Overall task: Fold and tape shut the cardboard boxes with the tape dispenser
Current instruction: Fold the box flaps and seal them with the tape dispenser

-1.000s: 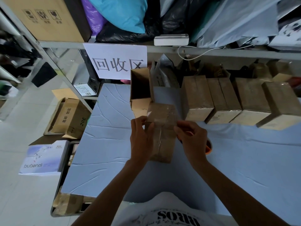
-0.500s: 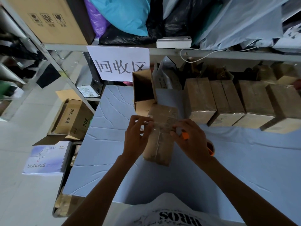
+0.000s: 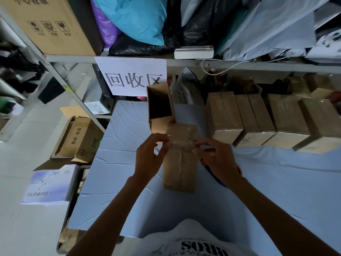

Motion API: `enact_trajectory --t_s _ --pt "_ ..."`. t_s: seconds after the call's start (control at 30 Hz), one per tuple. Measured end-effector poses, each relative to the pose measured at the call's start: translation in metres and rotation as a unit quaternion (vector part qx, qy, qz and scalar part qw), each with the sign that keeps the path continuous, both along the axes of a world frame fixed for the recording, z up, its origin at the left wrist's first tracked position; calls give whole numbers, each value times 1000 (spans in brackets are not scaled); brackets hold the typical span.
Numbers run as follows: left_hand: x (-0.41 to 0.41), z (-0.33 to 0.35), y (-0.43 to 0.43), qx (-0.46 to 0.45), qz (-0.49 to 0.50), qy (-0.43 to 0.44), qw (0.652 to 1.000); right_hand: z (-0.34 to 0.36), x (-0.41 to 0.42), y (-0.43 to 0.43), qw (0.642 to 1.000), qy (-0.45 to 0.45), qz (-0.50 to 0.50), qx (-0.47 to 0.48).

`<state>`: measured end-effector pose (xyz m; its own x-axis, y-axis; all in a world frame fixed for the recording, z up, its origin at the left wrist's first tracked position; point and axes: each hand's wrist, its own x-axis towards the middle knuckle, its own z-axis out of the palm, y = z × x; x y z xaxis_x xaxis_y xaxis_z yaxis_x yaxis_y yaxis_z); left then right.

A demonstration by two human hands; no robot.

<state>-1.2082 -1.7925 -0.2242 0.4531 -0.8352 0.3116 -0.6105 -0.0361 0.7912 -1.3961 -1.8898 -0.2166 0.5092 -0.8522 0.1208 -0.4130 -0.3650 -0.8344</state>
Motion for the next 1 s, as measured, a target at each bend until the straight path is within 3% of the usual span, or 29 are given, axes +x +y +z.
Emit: enact_trajectory --t_s 0.2,0.5,1.0 --pt "-2 3 -9 9 17 1 1000 11 2 -3 993 -43 -55 94" --pt "-6 7 -11 74 74 35 994 8 4 -10 991 -31 -64 117" --pt "-5 3 5 85 39 83 992 8 13 -1 983 -14 -57 173"
